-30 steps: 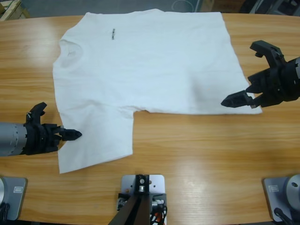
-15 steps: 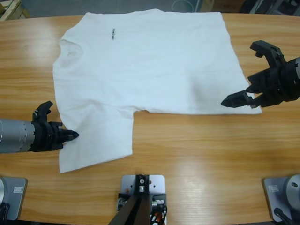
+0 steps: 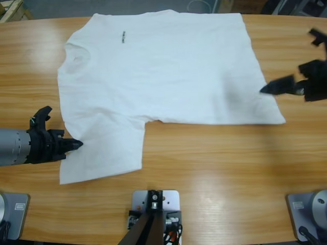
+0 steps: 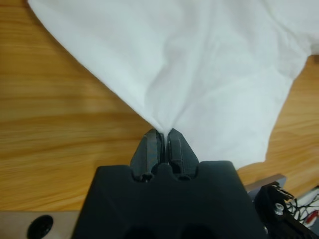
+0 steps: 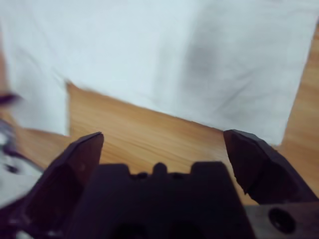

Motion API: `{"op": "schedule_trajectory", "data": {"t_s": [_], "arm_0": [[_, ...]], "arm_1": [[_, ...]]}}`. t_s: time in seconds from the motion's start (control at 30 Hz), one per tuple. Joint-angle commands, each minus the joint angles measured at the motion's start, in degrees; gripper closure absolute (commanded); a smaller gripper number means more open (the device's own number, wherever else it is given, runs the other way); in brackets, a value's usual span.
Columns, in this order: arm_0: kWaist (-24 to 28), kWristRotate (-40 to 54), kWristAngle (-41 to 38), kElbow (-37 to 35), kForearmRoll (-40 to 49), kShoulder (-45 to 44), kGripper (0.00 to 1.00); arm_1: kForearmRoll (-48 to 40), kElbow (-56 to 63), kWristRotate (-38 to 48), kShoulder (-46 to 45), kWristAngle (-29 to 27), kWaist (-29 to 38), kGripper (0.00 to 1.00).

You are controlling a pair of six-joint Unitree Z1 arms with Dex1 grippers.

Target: Fold clothes

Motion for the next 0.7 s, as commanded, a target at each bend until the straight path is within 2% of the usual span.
{"op": "schedule_trajectory", "data": {"t_s": [0.03,0.1,0.13,0.2,0.3,0.53,0.7], "arm_0": [[0.1,0.6,0.6,0.5,0.7,-2.9,1.000],[0.2,0.6,0.6,0.6,1.3,-3.3,1.000],[0.2,0.6,0.6,0.6,1.4,-3.7,1.000],[0.3,0.5,0.7,0.6,1.9,-4.1,1.000],[0.7,0.5,0.6,0.6,2.2,-4.2,1.000],[1.4,0.7,0.5,0.6,2.8,-4.5,1.000],[1.7,0.8,0.6,0.1,2.6,-3.4,1.000]], "arm_1": [[-1.7,3.1,4.7,5.2,17.4,-16.0,0.023],[-1.6,4.4,4.4,8.8,25.1,-21.3,0.025],[-1.3,5.2,4.2,9.5,27.0,-24.1,0.031],[1.3,5.5,4.1,9.2,26.9,-27.3,0.067],[4.5,5.5,4.2,8.3,23.5,-32.4,0.093],[3.1,5.4,5.4,17.9,18.5,-33.0,0.093],[-5.2,8.7,15.8,12.6,11.5,-33.4,0.092]]}}
